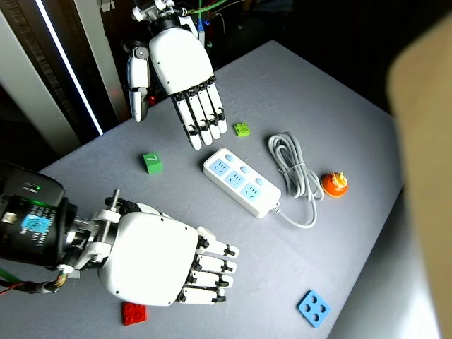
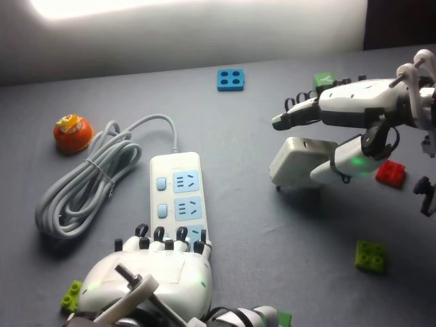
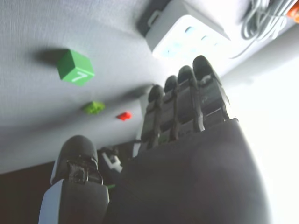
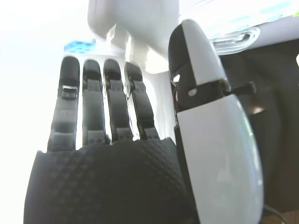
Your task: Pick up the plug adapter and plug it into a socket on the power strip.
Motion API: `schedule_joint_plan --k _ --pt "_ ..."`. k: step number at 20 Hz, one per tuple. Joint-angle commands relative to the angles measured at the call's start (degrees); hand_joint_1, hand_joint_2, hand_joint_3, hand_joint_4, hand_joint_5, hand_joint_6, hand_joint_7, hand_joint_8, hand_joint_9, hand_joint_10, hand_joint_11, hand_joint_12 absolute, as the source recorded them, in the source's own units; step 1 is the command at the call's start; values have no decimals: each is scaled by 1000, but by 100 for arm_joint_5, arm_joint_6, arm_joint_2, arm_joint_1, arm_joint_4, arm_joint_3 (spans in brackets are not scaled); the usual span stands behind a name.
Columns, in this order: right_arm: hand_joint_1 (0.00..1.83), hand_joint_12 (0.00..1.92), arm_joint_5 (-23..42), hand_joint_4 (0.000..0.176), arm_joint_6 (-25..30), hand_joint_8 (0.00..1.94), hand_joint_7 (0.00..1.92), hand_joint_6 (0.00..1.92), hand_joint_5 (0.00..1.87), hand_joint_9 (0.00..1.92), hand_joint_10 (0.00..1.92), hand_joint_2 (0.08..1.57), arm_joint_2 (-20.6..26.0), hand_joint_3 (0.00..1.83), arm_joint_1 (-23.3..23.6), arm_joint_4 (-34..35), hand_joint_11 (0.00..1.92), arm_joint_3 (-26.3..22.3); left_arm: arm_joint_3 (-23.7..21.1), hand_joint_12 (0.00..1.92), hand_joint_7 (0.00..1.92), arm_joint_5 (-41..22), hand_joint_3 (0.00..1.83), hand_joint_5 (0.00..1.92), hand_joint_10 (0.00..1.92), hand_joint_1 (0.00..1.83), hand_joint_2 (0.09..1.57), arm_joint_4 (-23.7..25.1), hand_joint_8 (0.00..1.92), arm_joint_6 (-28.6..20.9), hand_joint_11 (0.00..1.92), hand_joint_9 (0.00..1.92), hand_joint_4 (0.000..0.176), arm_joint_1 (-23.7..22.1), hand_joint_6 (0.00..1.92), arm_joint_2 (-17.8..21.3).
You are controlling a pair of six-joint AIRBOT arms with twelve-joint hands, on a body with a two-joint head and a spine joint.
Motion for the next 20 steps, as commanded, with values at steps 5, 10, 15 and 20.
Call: schedule_joint_plan --k 5,10,15,20 --pt "974 631 565 0 111 2 227 1 235 210 1 1160 -74 1 -38 33 0 55 67 266 78 -45 1 79 2 0 1238 513 2 -61 0 86 0 44 3 -236" --pt "954 599 477 0 568 3 212 3 237 187 1 1164 -137 0 -68 33 0 130 193 323 94 -10 0 105 3 0 1235 513 4 -128 0 104 0 118 6 -407" --pt "968 606 478 0 567 7 210 5 241 190 7 1161 -153 3 -167 32 0 182 400 335 114 150 0 135 4 0 1234 607 5 -169 0 123 0 275 10 -430" --pt "972 643 525 0 565 3 245 4 287 223 6 1168 -187 1 -206 32 0 219 621 316 119 273 0 125 5 0 1230 608 6 -172 0 119 0 358 4 -446"
